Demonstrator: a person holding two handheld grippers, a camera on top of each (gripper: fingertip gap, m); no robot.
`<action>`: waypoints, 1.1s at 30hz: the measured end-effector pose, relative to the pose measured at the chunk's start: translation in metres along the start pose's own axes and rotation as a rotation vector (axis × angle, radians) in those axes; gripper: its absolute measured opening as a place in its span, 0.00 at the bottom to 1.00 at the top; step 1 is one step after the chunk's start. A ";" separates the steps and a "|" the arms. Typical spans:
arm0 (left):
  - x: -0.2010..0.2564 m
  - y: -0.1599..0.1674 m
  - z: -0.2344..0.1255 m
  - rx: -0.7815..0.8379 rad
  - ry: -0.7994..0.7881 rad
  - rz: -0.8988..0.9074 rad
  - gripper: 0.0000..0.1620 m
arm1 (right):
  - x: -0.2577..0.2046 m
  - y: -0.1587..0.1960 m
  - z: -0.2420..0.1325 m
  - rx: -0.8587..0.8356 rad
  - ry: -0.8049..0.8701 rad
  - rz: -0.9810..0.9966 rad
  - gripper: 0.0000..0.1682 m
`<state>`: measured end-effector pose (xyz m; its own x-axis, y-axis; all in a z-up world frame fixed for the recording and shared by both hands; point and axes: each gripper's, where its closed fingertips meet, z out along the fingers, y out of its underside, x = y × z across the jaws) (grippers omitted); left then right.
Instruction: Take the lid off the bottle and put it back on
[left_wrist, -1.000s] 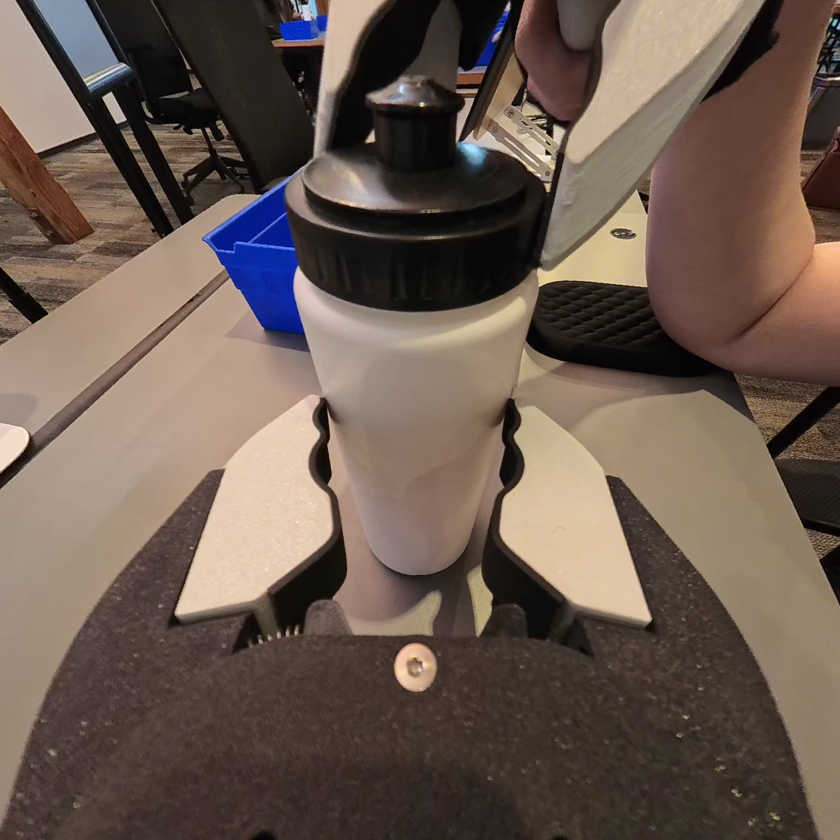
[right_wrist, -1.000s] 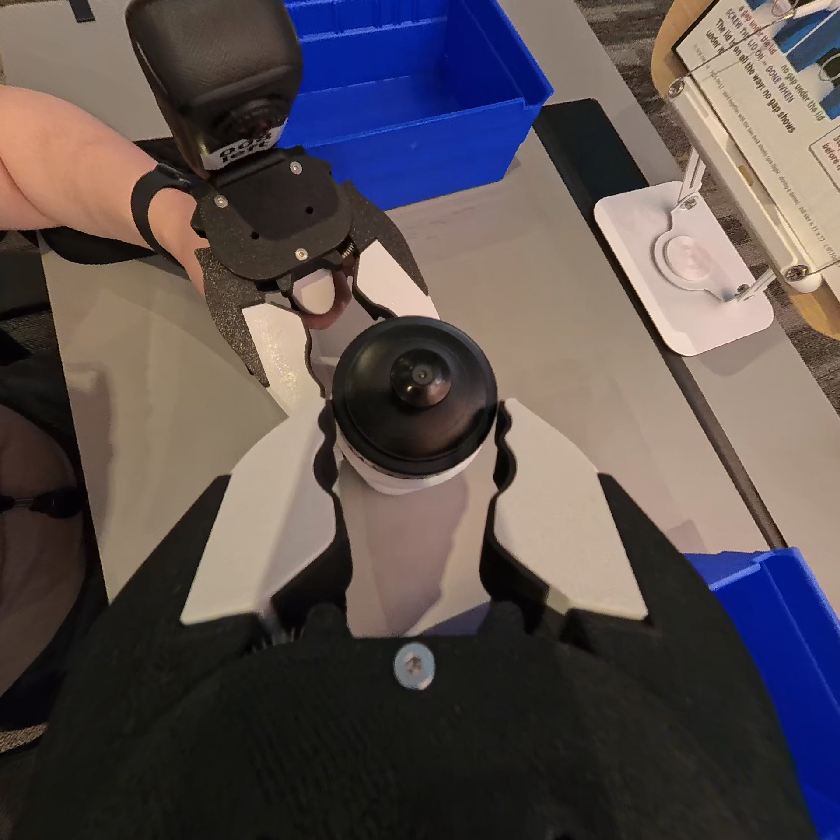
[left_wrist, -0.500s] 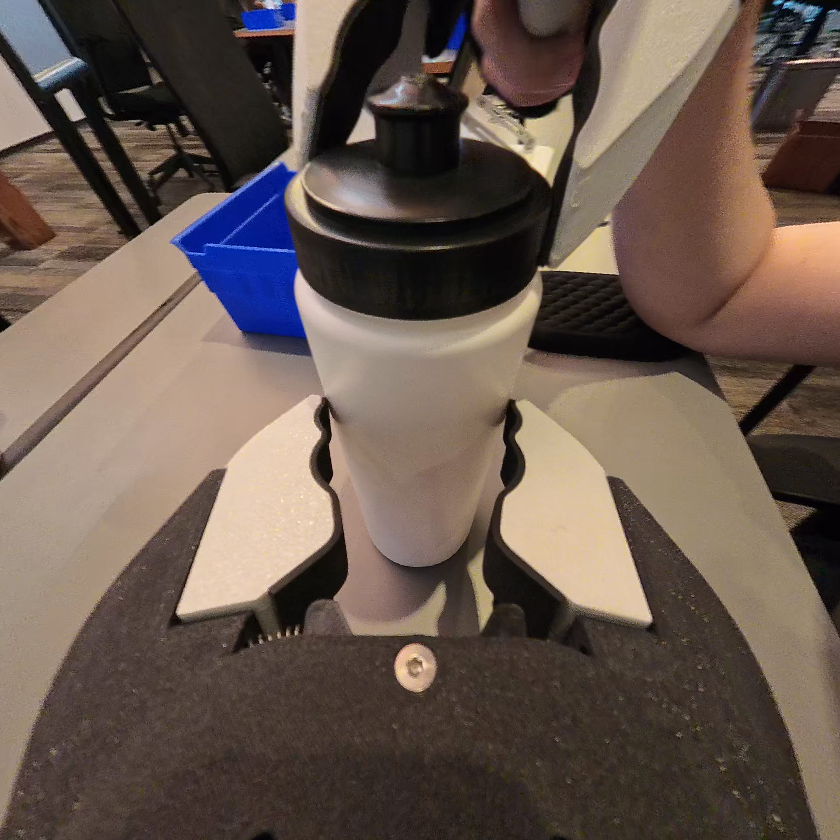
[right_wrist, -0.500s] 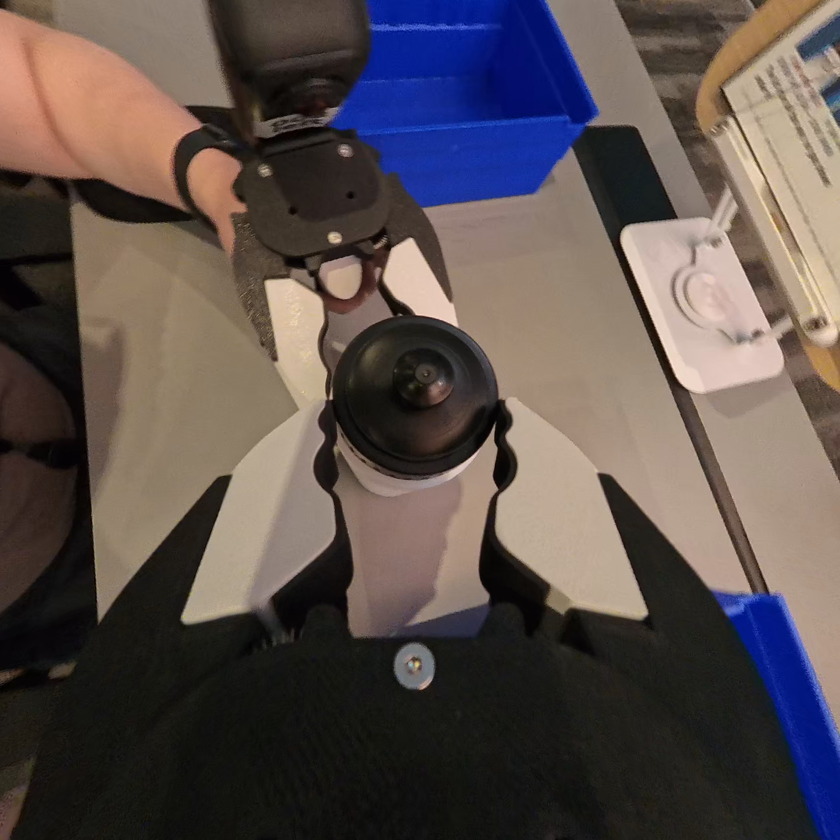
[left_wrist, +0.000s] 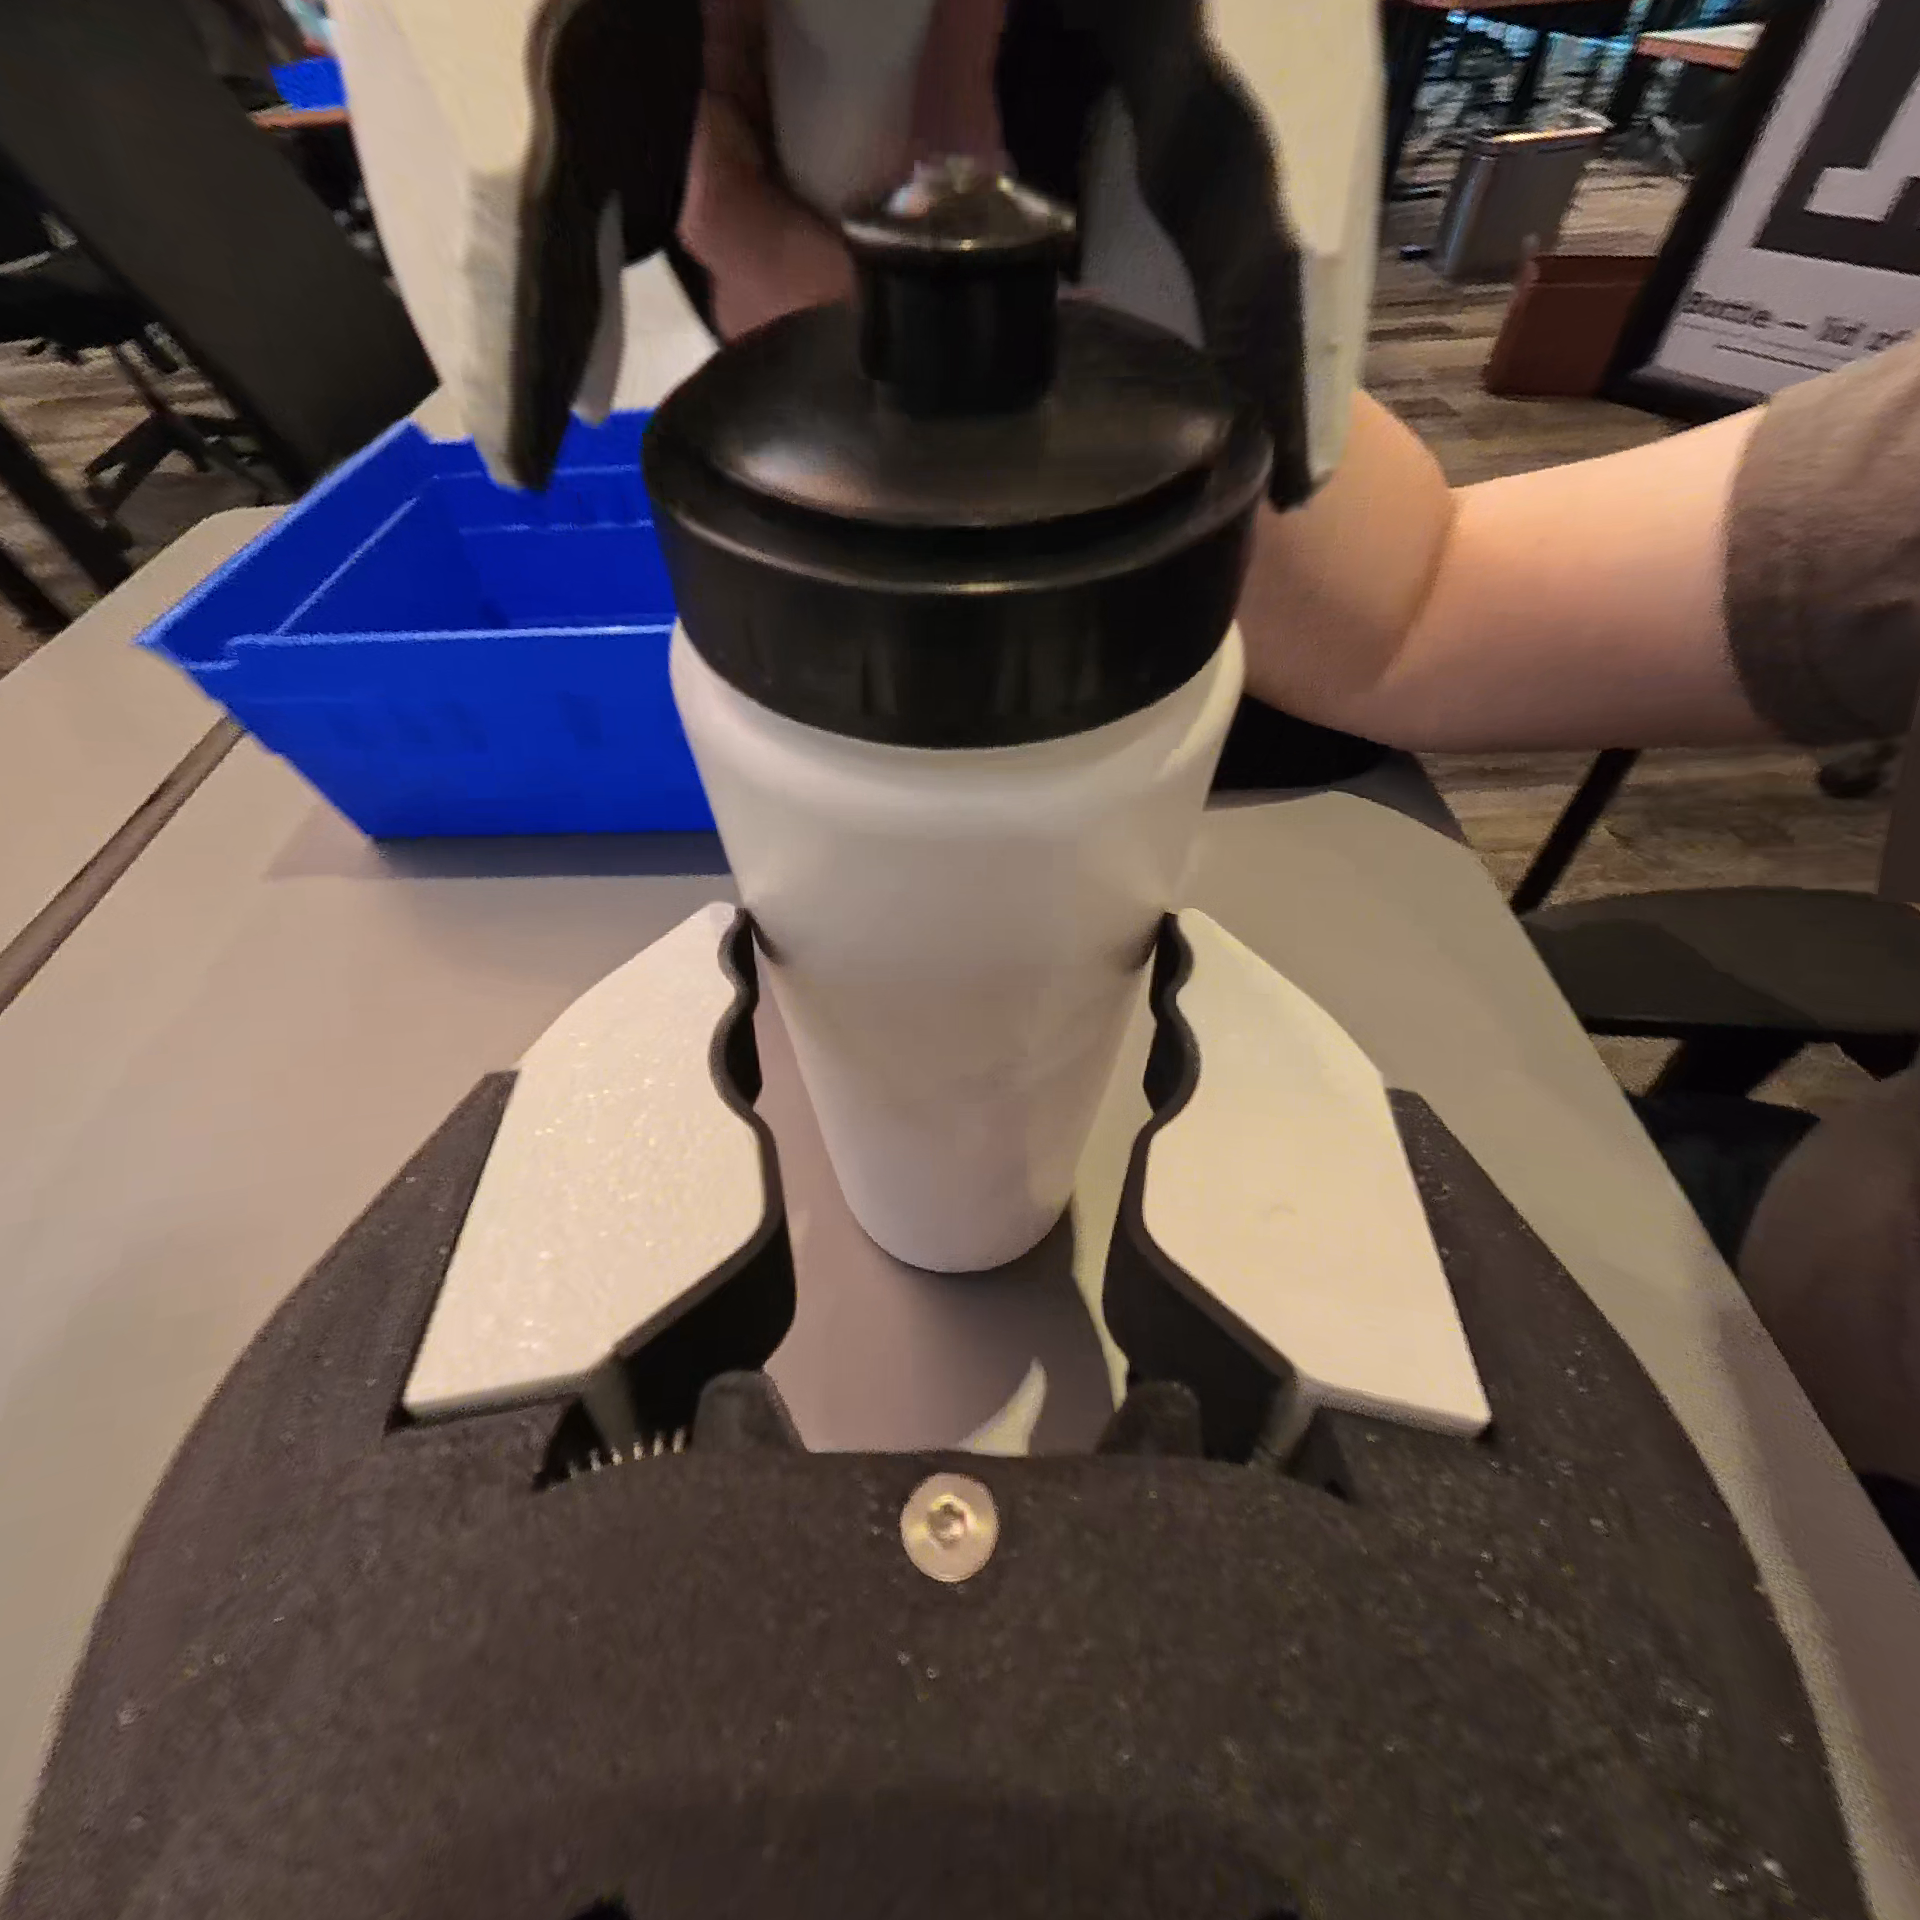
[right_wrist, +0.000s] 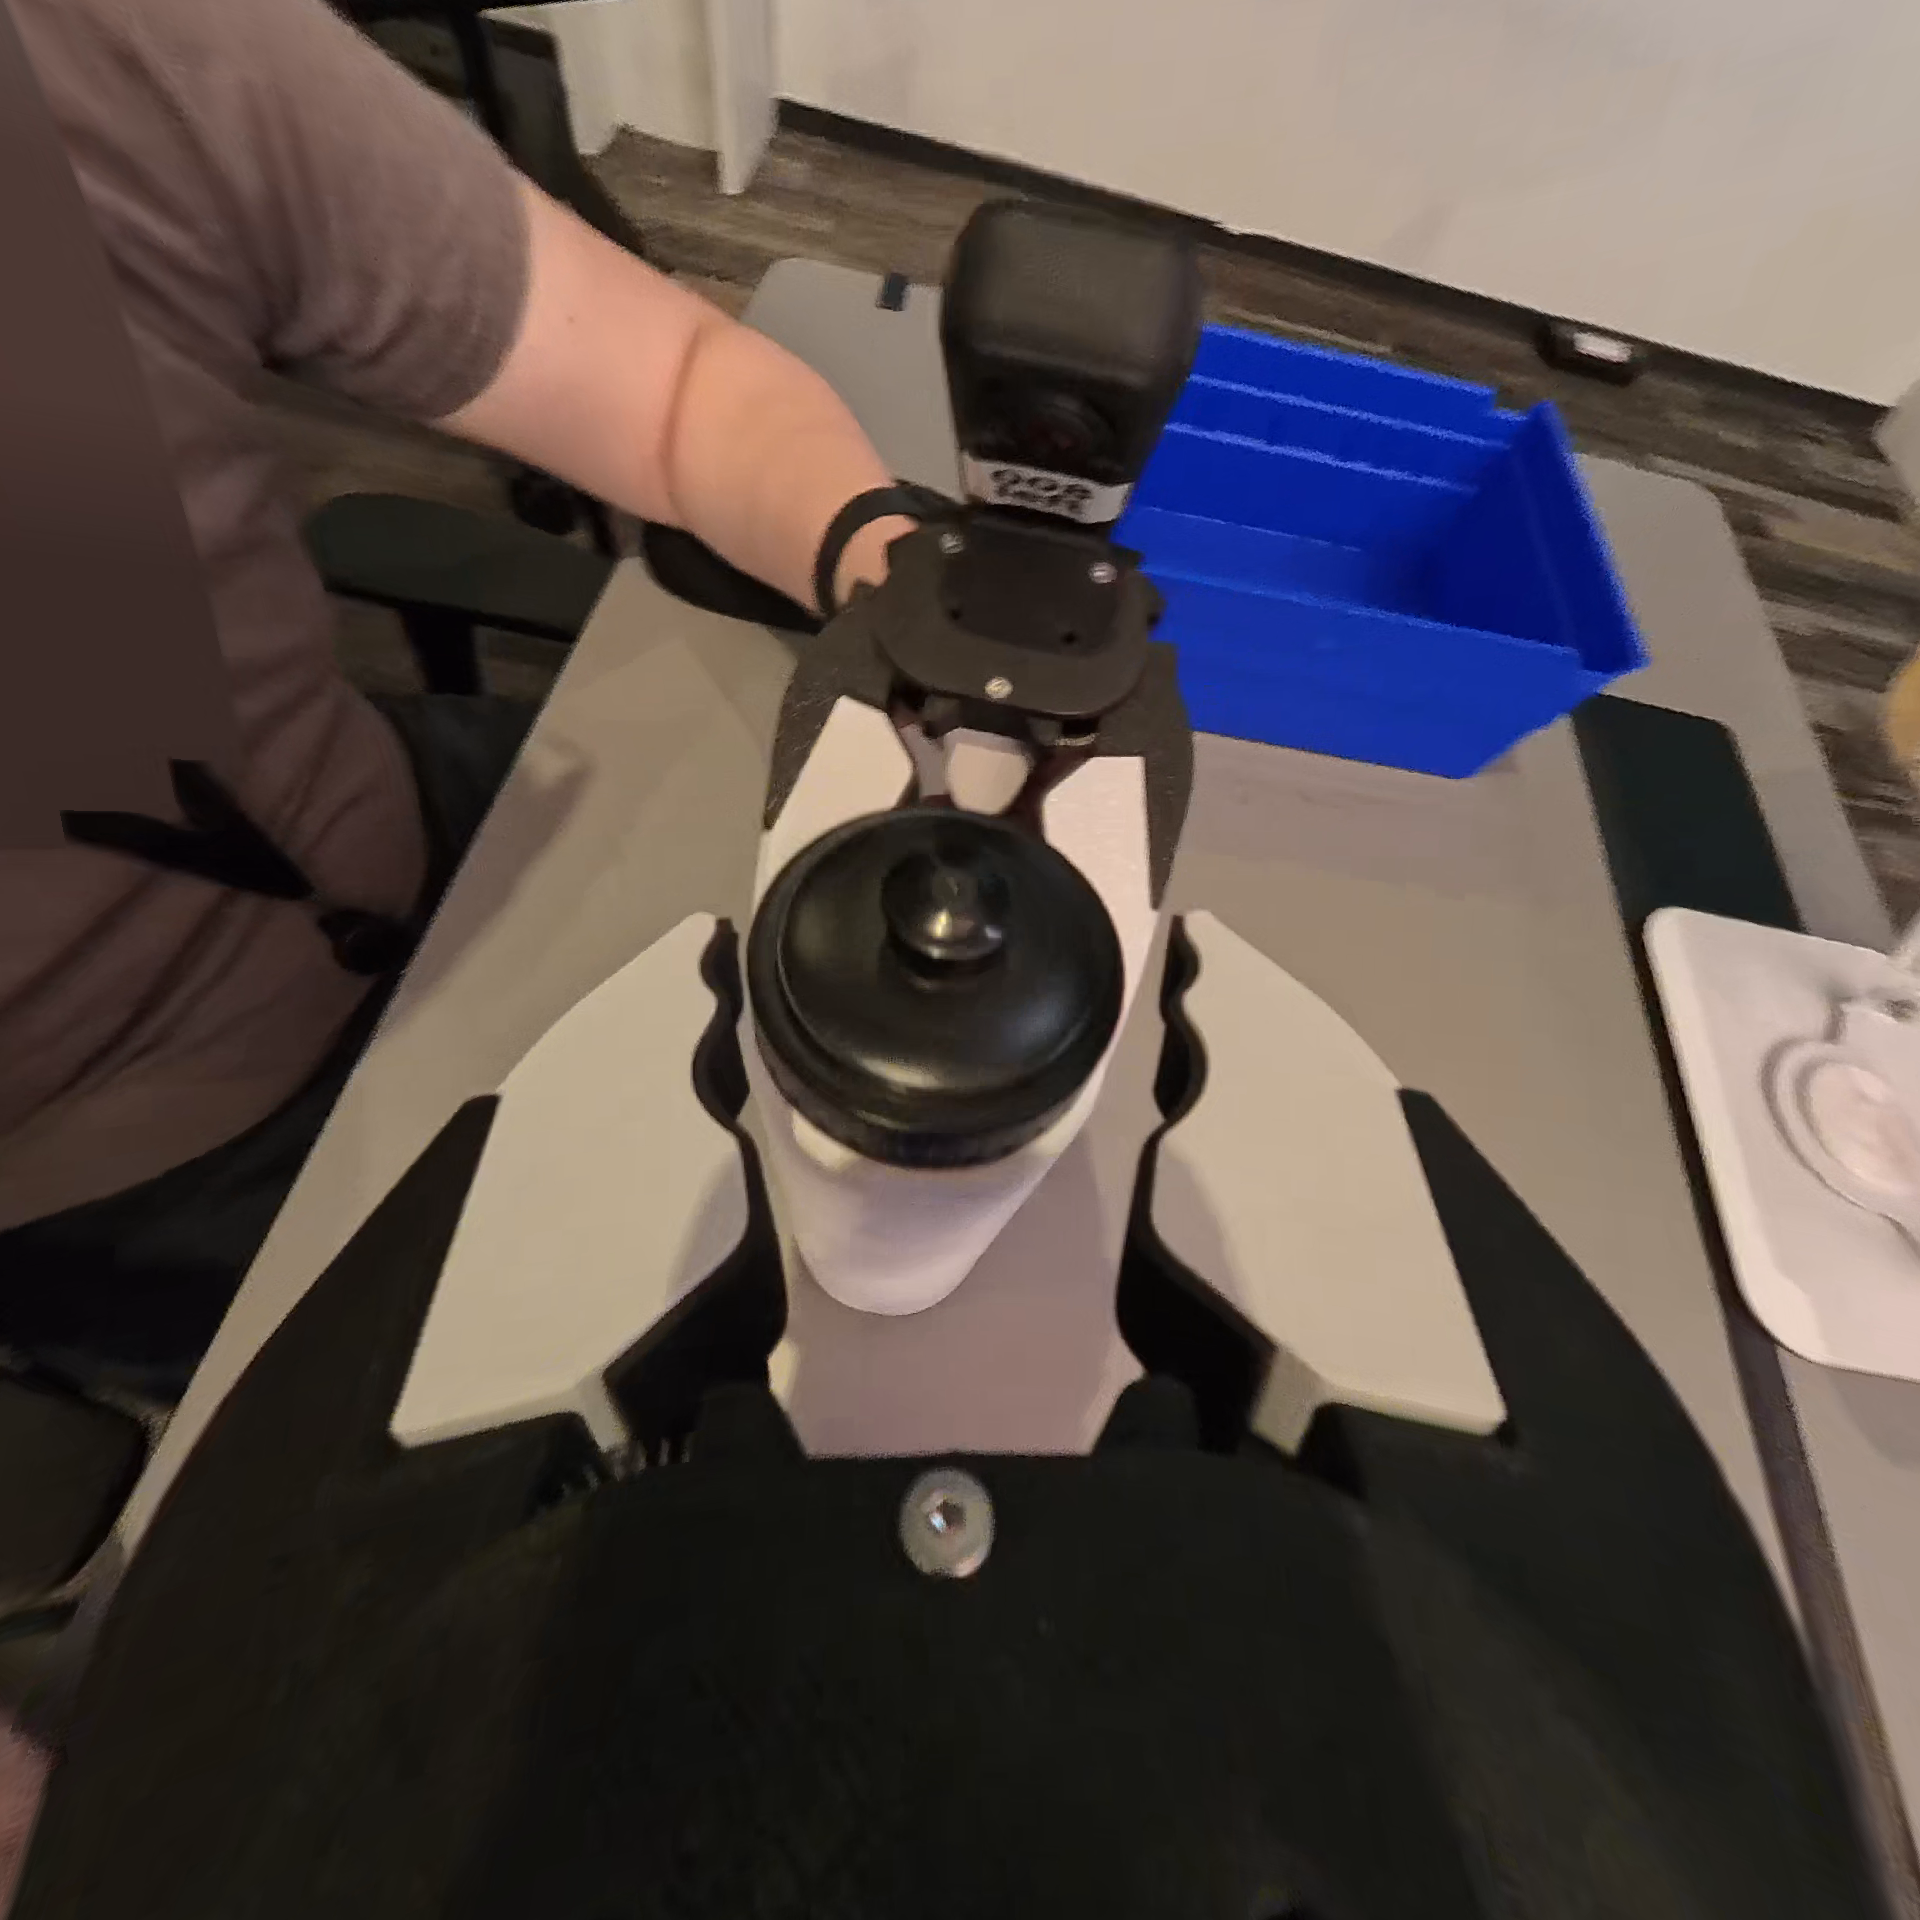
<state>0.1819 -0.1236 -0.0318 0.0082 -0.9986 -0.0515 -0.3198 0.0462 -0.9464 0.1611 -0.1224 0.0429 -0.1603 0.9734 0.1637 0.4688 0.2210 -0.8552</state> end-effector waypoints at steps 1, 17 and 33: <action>-0.007 0.001 -0.001 -0.001 -0.032 -0.020 0.45 | 0.007 -0.002 0.001 0.002 0.046 0.011 0.47; -0.065 0.011 -0.022 0.011 -0.343 -0.136 0.45 | 0.068 0.009 0.010 -0.073 0.434 0.307 0.47; -0.018 0.003 -0.006 -0.002 -0.075 0.004 0.45 | 0.007 0.011 0.005 -0.089 0.045 0.037 0.44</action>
<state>0.1753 -0.1057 -0.0316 0.0774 -0.9938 -0.0795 -0.3223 0.0505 -0.9453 0.1605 -0.1132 0.0320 -0.1026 0.9824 0.1562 0.5495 0.1869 -0.8143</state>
